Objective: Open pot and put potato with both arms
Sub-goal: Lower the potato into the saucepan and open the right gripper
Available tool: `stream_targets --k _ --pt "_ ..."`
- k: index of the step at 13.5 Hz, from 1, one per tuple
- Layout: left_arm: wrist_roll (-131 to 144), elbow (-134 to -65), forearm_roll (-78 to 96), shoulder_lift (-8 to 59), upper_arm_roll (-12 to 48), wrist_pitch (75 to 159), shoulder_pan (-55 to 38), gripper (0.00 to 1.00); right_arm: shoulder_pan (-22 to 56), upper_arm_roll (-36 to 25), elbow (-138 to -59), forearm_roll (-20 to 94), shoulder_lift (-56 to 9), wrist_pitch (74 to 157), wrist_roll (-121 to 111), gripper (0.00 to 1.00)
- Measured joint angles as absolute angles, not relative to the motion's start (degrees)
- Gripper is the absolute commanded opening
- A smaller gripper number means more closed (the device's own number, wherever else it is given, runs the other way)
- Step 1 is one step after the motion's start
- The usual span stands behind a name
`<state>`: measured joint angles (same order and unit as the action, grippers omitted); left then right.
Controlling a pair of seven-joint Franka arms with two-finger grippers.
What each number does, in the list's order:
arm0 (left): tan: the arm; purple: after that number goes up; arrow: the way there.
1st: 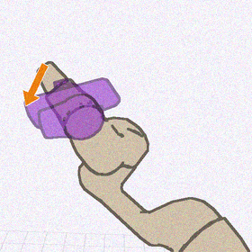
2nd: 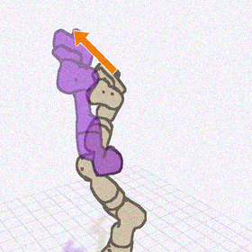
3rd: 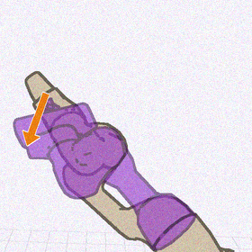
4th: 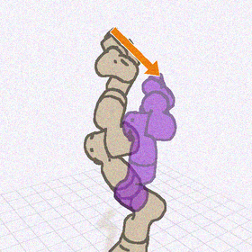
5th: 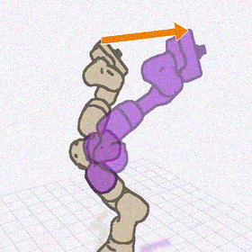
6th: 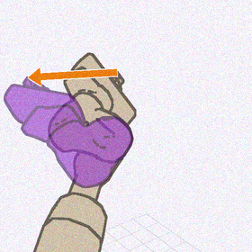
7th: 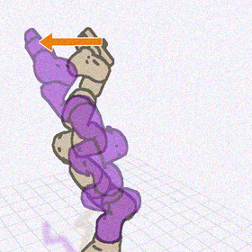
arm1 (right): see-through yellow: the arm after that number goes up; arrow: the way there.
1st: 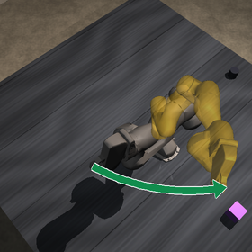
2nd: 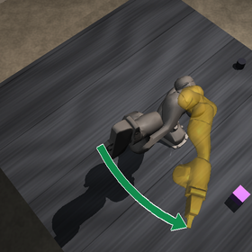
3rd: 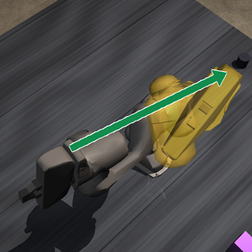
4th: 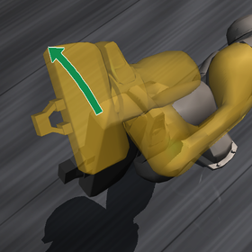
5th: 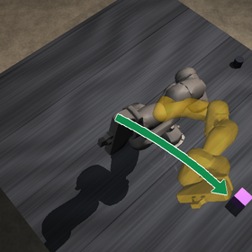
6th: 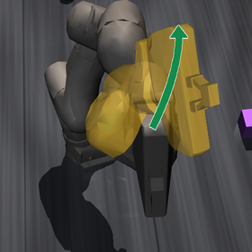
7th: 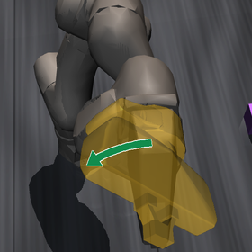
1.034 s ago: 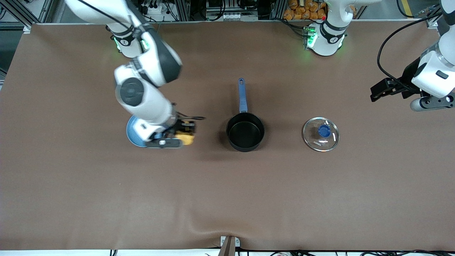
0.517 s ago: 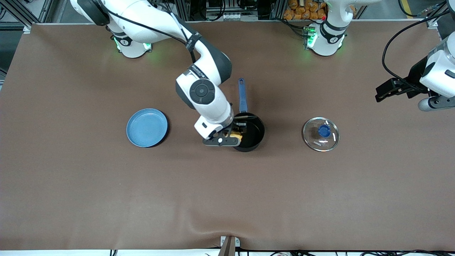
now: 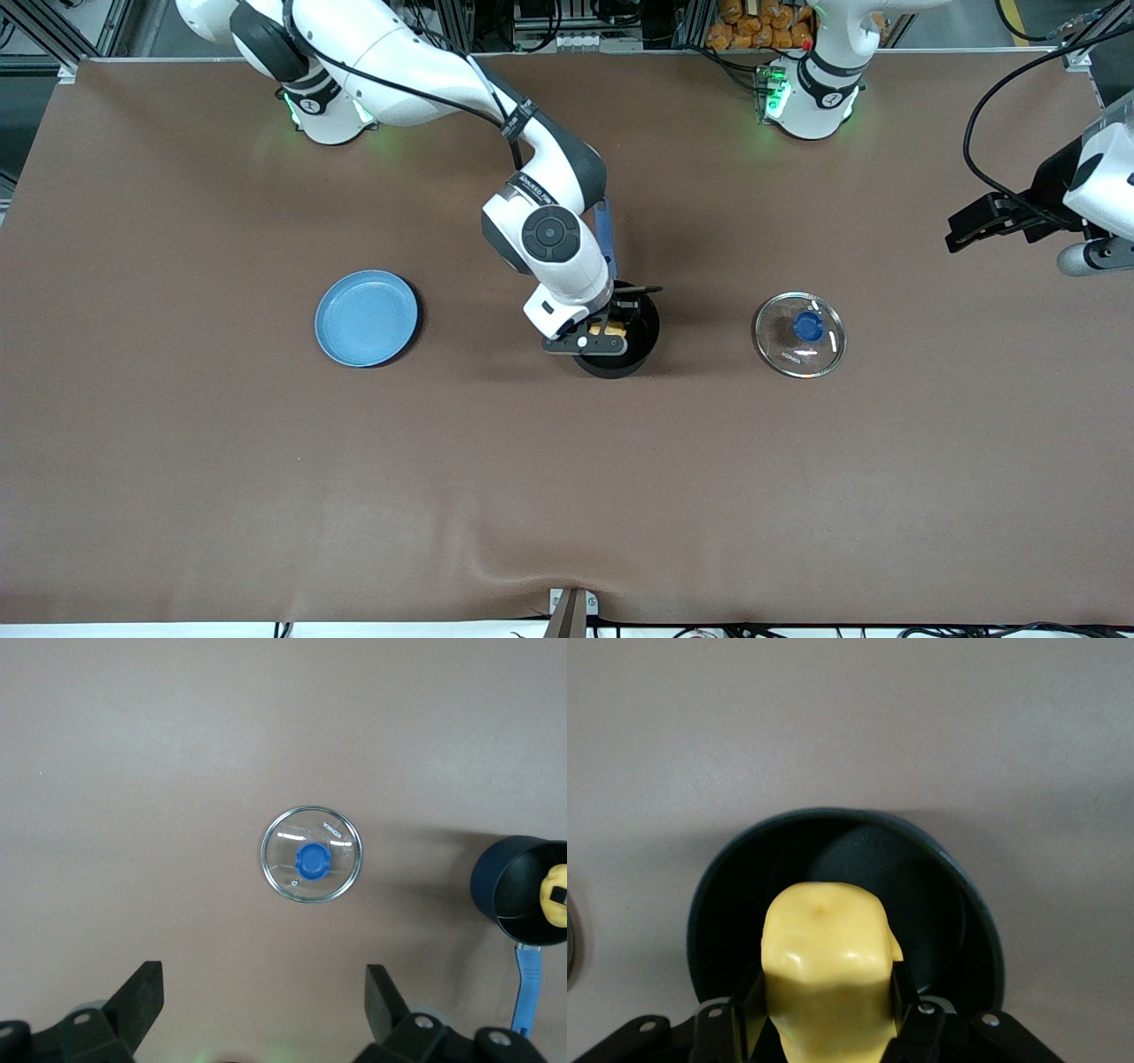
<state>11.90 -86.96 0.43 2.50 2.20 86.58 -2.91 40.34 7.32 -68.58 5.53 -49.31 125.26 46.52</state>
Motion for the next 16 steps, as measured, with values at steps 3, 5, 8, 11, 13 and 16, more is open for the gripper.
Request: stream_targets --k 3,5,8,11,13,16 --pt "11.4 -87.2 0.5 2.5 2.1 86.3 -4.3 1.00 41.7 7.3 -68.5 4.4 -50.1 125.4 46.9 0.00" --pt "11.3 -87.2 0.5 2.5 2.1 86.2 -5.3 1.00 42.4 7.3 -68.5 4.0 -51.1 126.3 47.0 0.00" --pt "11.1 -87.3 0.5 2.5 2.1 86.1 -6.5 1.00 42.6 7.2 -68.5 3.5 -52.9 128.7 47.1 0.00" --pt "11.1 -87.3 0.5 2.5 2.0 86.0 -6.5 1.00 42.8 7.2 -68.5 2.3 -54.2 129.4 47.3 0.09" --pt "11.1 -87.3 0.5 2.5 1.9 86.0 -6.4 1.00 43.0 7.2 -68.5 2.1 -54.7 129.6 47.4 0.72" --pt "11.1 -87.3 0.5 2.5 1.8 86.0 -6.2 1.00 43.1 7.2 -68.4 1.9 -54.7 129.7 48.3 1.00"
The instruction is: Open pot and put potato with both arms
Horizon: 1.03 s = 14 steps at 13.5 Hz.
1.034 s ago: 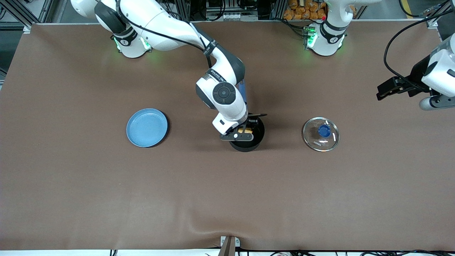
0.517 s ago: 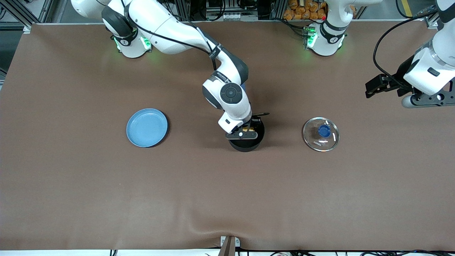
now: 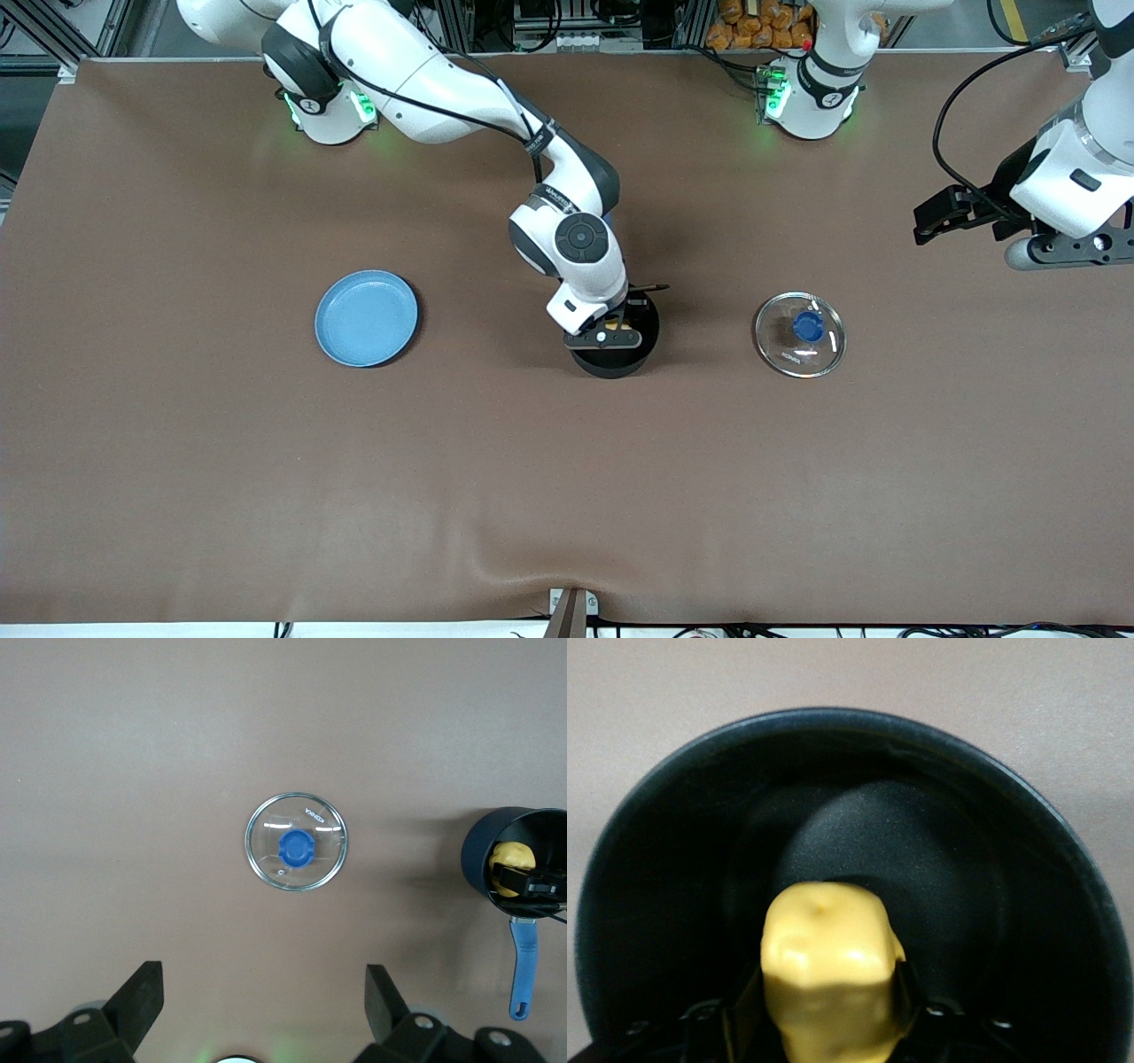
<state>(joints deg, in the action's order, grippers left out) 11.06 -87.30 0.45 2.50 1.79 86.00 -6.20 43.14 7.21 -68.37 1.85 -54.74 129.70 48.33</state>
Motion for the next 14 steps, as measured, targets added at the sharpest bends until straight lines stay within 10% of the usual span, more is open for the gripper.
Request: stream_targets --k 14 --pt "3.7 -87.8 0.5 2.5 1.5 88.2 -4.3 1.00 35.6 5.9 -55.3 1.1 -44.9 109.7 50.3 1.00"
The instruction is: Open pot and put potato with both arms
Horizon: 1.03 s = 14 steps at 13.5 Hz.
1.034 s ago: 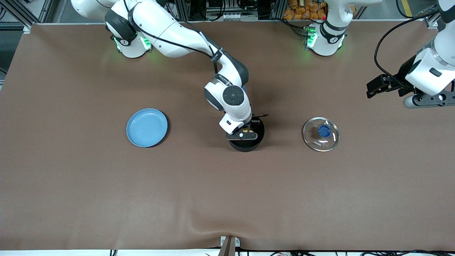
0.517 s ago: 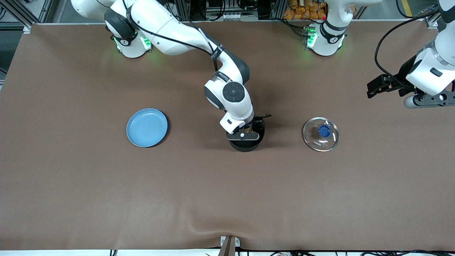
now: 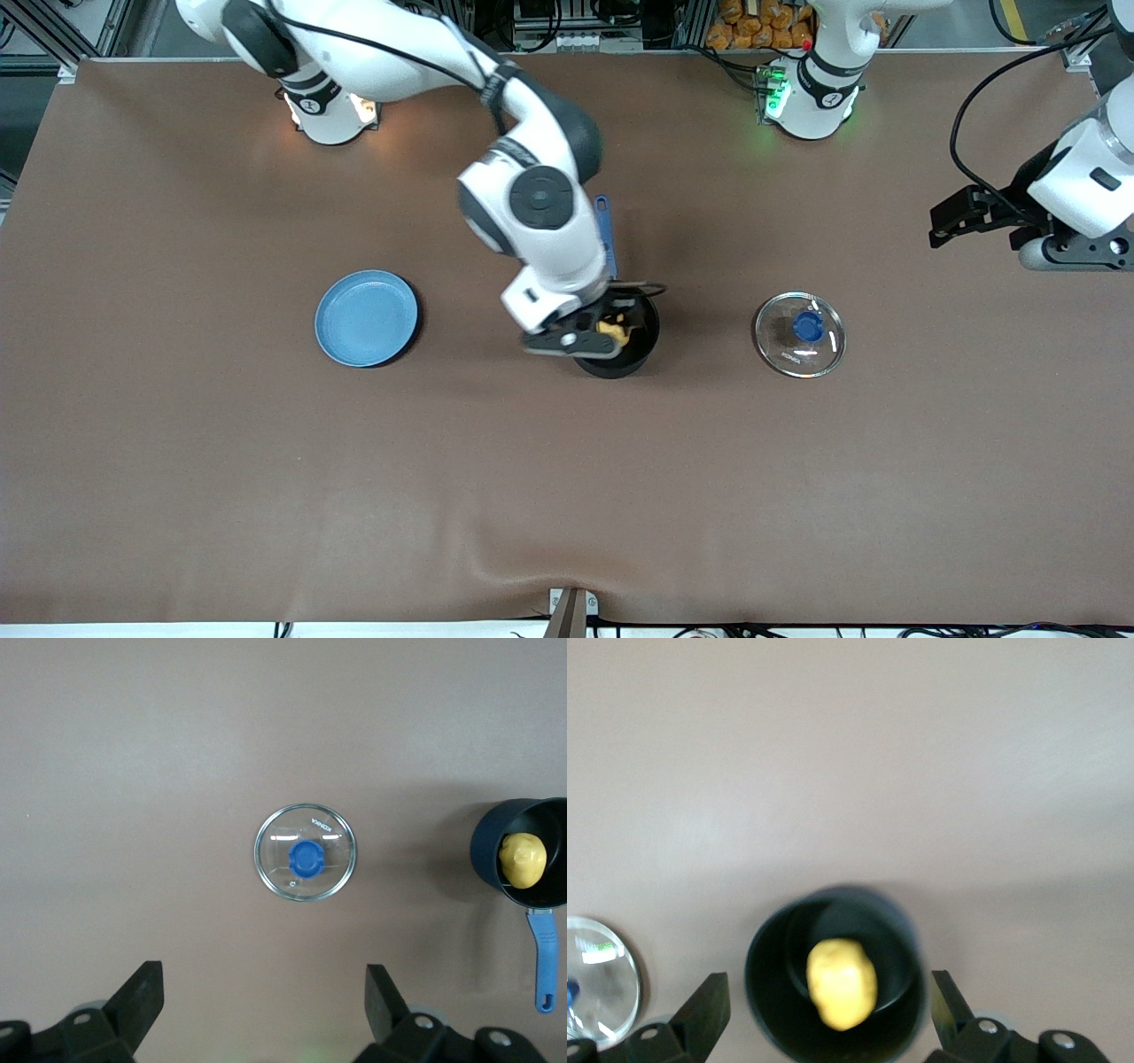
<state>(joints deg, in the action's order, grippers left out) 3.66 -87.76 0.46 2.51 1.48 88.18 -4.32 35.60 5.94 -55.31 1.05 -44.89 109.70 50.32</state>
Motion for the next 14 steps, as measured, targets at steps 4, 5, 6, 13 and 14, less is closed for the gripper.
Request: stream_targets --k 4,5,6,13,14 --pt "3.5 -87.9 0.5 2.5 1.6 88.7 -4.3 1.00 22.9 9.5 -55.0 1.1 -37.8 102.6 49.9 1.00" --pt "3.5 -87.9 0.5 2.5 1.6 88.7 -4.3 1.00 20.1 10.7 -55.0 1.1 -36.4 99.2 49.9 1.00" --pt "3.5 -88.0 0.5 2.5 1.6 88.7 -4.3 1.00 17.5 12.0 -55.0 1.1 -35.1 96.0 49.9 1.00" --pt "3.5 -88.2 0.5 2.5 1.7 88.7 -4.3 1.00 -1.3 26.5 -55.1 -4.8 -28.3 83.7 41.5 1.00" --pt "3.5 -88.2 0.5 2.5 1.7 88.7 -4.3 1.00 -2.5 26.4 -55.1 -5.1 -27.3 82.0 39.4 1.00"
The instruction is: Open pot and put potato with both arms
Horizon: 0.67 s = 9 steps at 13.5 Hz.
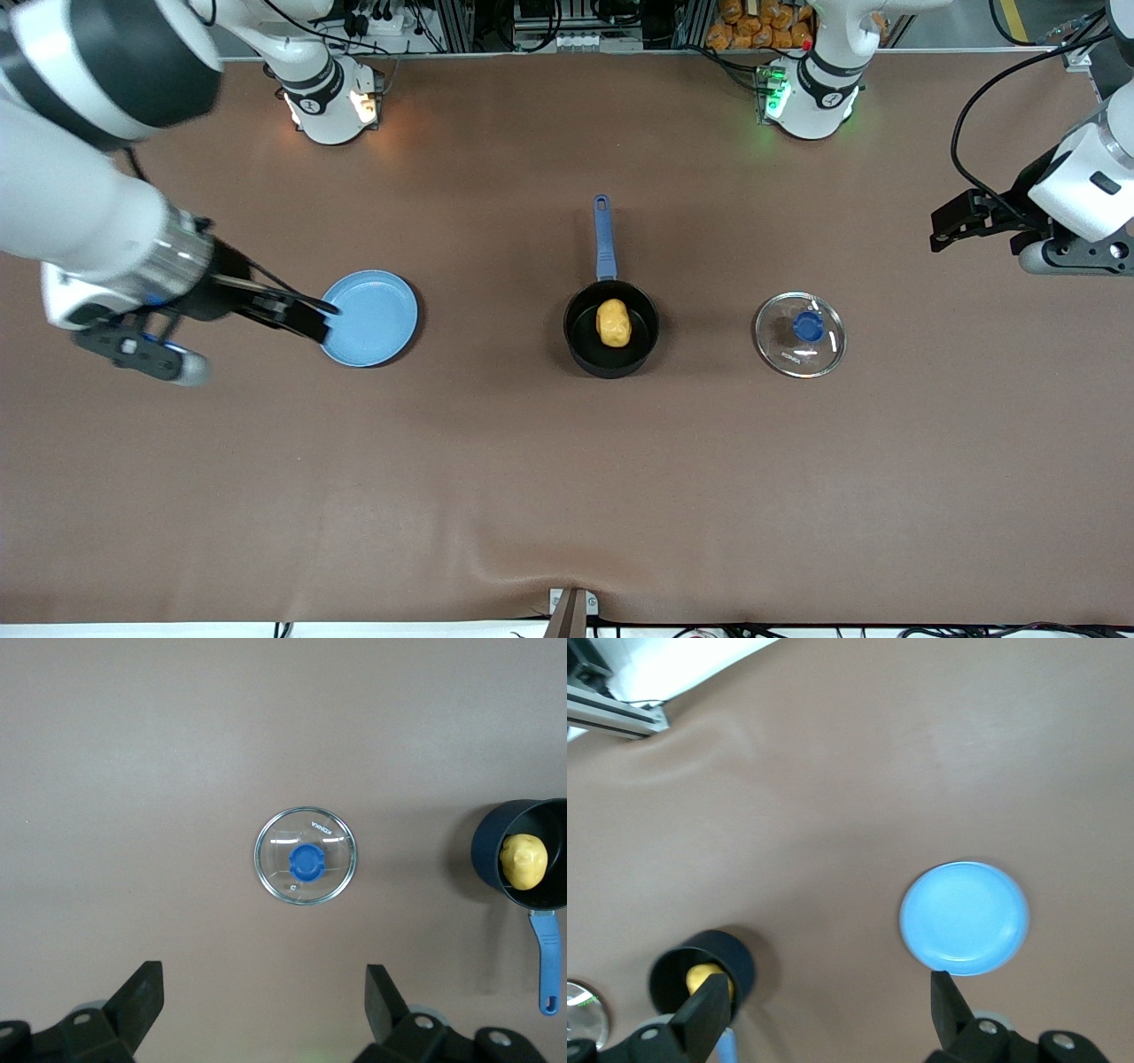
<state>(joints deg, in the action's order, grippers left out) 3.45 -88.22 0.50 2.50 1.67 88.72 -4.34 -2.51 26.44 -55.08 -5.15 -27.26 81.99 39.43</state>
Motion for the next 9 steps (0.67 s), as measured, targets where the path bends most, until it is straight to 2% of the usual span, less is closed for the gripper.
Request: stream_targets --k 6,9 --pt "3.5 -88.3 0.5 2.5 1.7 88.8 -4.3 1.00 -0.5 15.4 -55.7 -5.4 -20.1 73.2 19.2 1.00" --pt "3.5 -88.3 0.5 2.5 1.7 88.8 -4.3 1.00 0.4 7.2 -61.3 -3.1 -14.6 75.2 12.6 1.00"
